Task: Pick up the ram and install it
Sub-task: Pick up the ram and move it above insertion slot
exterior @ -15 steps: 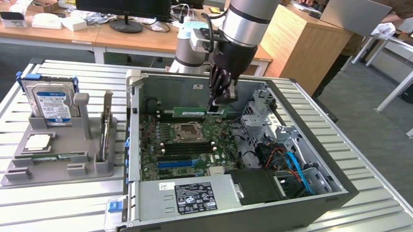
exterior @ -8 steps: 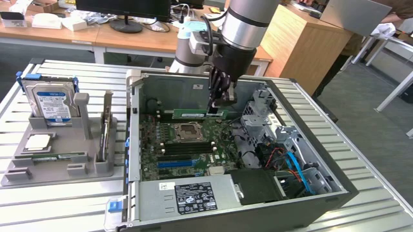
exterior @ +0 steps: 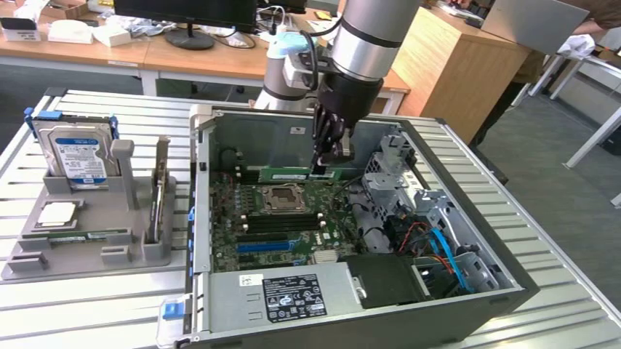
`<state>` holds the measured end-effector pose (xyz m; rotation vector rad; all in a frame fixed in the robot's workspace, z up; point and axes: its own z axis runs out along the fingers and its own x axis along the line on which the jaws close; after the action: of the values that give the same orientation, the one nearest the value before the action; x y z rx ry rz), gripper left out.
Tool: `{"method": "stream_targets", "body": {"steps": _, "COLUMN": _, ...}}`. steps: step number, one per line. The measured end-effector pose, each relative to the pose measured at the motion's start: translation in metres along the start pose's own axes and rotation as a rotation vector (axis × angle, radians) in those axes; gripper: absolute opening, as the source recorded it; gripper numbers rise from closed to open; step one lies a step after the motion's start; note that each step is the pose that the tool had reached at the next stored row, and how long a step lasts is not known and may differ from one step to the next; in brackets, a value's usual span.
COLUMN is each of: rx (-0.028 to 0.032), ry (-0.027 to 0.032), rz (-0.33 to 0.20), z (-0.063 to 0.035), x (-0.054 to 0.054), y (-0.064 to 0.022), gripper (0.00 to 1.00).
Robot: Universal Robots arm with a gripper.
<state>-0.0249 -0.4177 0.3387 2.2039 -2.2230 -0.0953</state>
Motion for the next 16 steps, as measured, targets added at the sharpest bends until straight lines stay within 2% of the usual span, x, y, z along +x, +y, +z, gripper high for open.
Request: {"method": "stream_targets", "body": {"steps": 16, "rx": 0.0002, "ry": -0.0003, "rz": 0.006, "z": 0.0157, "x": 0.001, "y": -0.0008, "gripper": 0.11}}
